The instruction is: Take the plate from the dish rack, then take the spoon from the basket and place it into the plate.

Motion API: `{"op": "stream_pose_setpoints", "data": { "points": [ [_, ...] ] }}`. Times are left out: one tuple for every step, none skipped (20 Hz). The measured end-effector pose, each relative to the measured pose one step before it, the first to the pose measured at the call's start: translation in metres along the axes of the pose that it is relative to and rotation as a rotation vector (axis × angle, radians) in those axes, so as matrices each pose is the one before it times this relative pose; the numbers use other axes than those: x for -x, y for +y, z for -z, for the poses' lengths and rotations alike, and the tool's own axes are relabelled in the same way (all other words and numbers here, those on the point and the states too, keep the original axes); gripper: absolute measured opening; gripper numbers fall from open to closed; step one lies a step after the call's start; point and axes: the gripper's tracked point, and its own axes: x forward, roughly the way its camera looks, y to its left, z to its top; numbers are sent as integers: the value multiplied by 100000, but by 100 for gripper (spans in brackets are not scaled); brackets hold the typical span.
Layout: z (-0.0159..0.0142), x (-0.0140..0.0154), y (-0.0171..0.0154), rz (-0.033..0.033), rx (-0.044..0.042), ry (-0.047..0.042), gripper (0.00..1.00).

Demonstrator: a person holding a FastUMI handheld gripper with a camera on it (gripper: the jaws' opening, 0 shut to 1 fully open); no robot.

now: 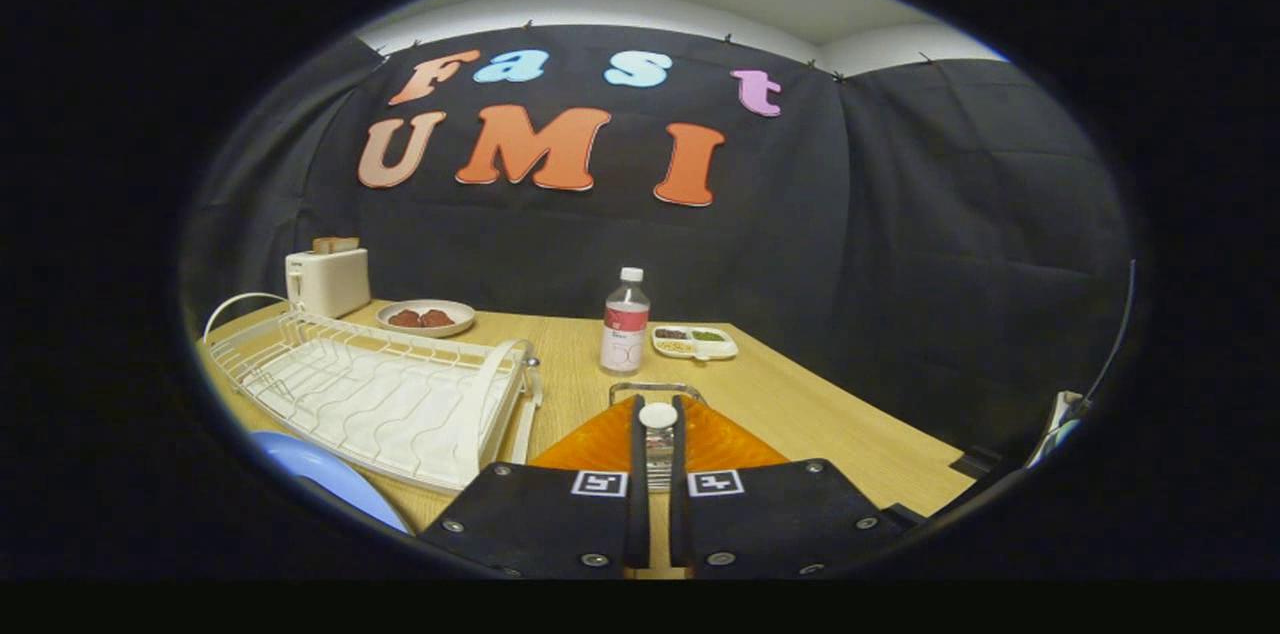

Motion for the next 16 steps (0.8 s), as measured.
{"op": "stream_pose_setpoints", "data": {
  "points": [
    [-769,631,-105,-345,-333,-1243,8],
    [-679,690,-30,-451,-244,-1152,8],
    [-743,761,-56,-556,-200,-978,8],
    [-732,814,145,-837,-362,-1114,8],
    [-724,837,247,-1134,-397,-915,8],
    [-695,932,325,-1203,-367,-896,8],
    [-708,834,358,-1159,-439,-1026,8],
    [-579,944,493,-1391,-462,-1079,8],
    [-583,945,631,-1791,-117,-848,8],
    [-585,1042,743,-1736,-270,-1423,8],
    [-489,692,561,-1429,254,-884,8],
    [-476,706,649,-1261,403,-627,8],
    [-292,664,722,-1453,240,-548,8],
    [-170,714,894,-2056,72,-46,8],
    [-201,684,1112,-2485,-387,-357,8],
    [-27,668,1072,-2630,-330,0,8]
  ]
}}
